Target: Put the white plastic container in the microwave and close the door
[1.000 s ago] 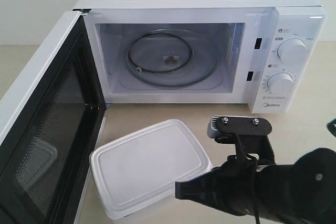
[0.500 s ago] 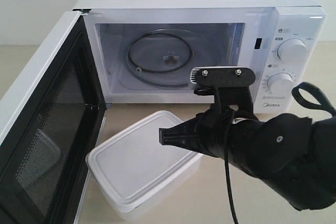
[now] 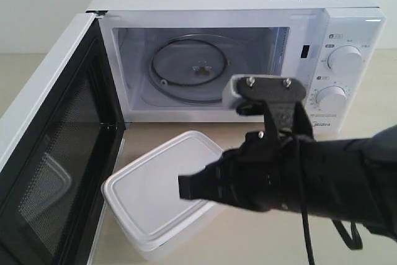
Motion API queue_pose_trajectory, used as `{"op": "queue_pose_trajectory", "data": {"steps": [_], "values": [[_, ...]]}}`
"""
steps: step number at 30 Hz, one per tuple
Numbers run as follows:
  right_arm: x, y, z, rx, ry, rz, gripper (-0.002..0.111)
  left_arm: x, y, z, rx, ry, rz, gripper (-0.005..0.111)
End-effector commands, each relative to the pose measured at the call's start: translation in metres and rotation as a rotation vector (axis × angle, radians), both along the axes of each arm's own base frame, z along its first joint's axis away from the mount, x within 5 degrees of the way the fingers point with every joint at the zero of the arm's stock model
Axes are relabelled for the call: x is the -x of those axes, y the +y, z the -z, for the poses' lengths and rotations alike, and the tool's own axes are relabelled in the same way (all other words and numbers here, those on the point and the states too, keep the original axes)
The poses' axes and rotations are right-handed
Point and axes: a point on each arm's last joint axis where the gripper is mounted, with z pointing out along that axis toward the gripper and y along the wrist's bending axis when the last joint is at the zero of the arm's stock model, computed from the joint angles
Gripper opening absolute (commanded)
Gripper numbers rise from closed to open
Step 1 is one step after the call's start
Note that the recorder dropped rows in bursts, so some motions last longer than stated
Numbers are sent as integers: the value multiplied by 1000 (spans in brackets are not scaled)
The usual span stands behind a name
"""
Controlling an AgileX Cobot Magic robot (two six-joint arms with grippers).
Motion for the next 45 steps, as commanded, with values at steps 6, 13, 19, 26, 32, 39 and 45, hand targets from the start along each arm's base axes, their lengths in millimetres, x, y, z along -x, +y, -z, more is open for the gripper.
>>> {"op": "queue_pose_trajectory", "data": {"steps": [6, 13, 19, 26, 32, 39, 45], "values": [[20, -16, 30, 55, 100, -51, 0, 0, 0, 1, 8, 1, -3, 4], [31, -6, 28, -40, 176, -169, 0, 0, 0, 1, 8, 1, -3, 4], [33, -7, 29, -65, 235, -131, 0, 0, 0, 1, 8, 1, -3, 4], [33, -8, 33, -82, 318, -48, 0, 0, 0, 1, 8, 1, -3, 4], [10, -21, 55, 42, 255, 161, 0, 0, 0, 1, 8, 1, -3, 4], [-10, -17, 67, 143, 186, 226, 0, 0, 0, 1, 8, 1, -3, 4], [-34, -2, 62, 152, 115, 260, 0, 0, 0, 1, 8, 1, -3, 4]]}}
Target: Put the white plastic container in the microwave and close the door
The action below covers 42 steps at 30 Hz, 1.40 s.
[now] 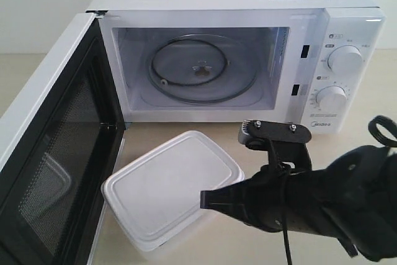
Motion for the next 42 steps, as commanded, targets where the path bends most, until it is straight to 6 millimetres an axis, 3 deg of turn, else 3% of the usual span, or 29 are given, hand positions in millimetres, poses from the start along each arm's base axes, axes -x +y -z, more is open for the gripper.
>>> {"op": "queue_pose_trajectory", "data": {"steps": [1, 7, 11, 18, 25, 32, 35, 42], "values": [[-17, 9, -7, 28, -78, 11, 0, 0, 0, 1, 8, 1, -3, 4], [-48, 13, -27, 3, -162, 34, 0, 0, 0, 1, 8, 1, -3, 4], [-57, 3, -33, -26, -158, 61, 0, 0, 0, 1, 8, 1, -3, 4], [-50, -2, -54, -206, -74, -42, 0, 0, 0, 1, 8, 1, -3, 4], [-22, -7, -87, -462, 58, -244, 0, 0, 0, 1, 8, 1, -3, 4], [5, -30, -54, -532, 199, -179, 0, 0, 0, 1, 8, 1, -3, 4], [18, -30, -48, -580, 197, -261, 0, 0, 0, 1, 8, 1, -3, 4], [13, -30, -34, -559, 269, -196, 4, 0, 0, 1, 8, 1, -3, 4]]}}
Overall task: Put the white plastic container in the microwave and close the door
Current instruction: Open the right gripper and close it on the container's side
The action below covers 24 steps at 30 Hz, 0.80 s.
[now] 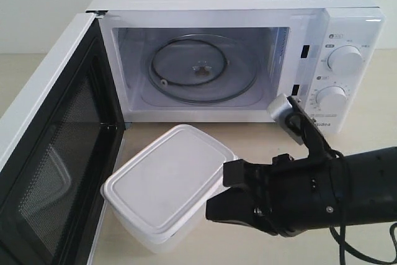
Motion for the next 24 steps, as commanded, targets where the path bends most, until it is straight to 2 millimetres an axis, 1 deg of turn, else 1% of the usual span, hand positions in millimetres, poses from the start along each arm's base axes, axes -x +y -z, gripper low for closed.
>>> {"op": "queue_pose_trajectory", "data": {"steps": [1, 3, 6, 8, 9, 11, 13, 15, 18, 21, 24], "values": [[-5, -2, 15, 46, 51, 32, 7, 0, 0, 1, 8, 1, -3, 4], [-7, -1, 22, 65, 70, 32, 16, 0, 0, 1, 8, 1, -3, 4], [-10, 1, 27, 76, 89, 36, 36, 0, 0, 1, 8, 1, -3, 4], [-14, 1, 27, 88, 102, 68, 46, 0, 0, 1, 8, 1, -3, 4], [-16, 0, 27, 96, 102, 87, 48, 0, 0, 1, 8, 1, -3, 4], [-20, 1, 26, 100, 108, 116, 49, 0, 0, 1, 8, 1, -3, 4], [-25, 5, 24, 73, 142, 133, 49, 0, 0, 1, 8, 1, -3, 4], [-32, 11, 25, 52, 187, 143, 49, 0, 0, 1, 8, 1, -3, 4], [-40, 16, 33, 59, 238, 167, 49, 0, 0, 1, 8, 1, -3, 4], [-44, 13, 45, 113, 264, 221, 49, 0, 0, 1, 8, 1, -3, 4], [-48, 11, 46, 141, 259, 268, 49, 0, 0, 1, 8, 1, -3, 4]]}}
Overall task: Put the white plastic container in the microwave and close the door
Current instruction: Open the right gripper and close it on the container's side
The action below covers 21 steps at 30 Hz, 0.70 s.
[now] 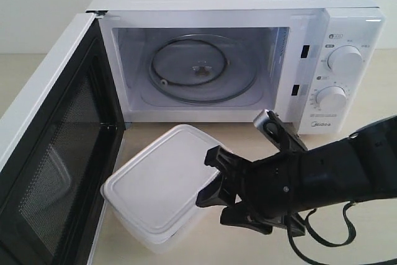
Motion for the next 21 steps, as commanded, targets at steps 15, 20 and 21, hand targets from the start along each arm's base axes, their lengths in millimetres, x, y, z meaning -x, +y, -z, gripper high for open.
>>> {"op": "queue_pose_trajectory", "data": {"steps": [15, 20, 21], "values": [[-23, 29, 14, 47, 55, 76, 49, 0, 0, 1, 8, 1, -3, 4], [-27, 29, 14, 76, 33, 97, 21, 0, 0, 1, 8, 1, -3, 4], [-27, 29, 14, 81, 30, 101, 13, 0, 0, 1, 8, 1, -3, 4]]}}
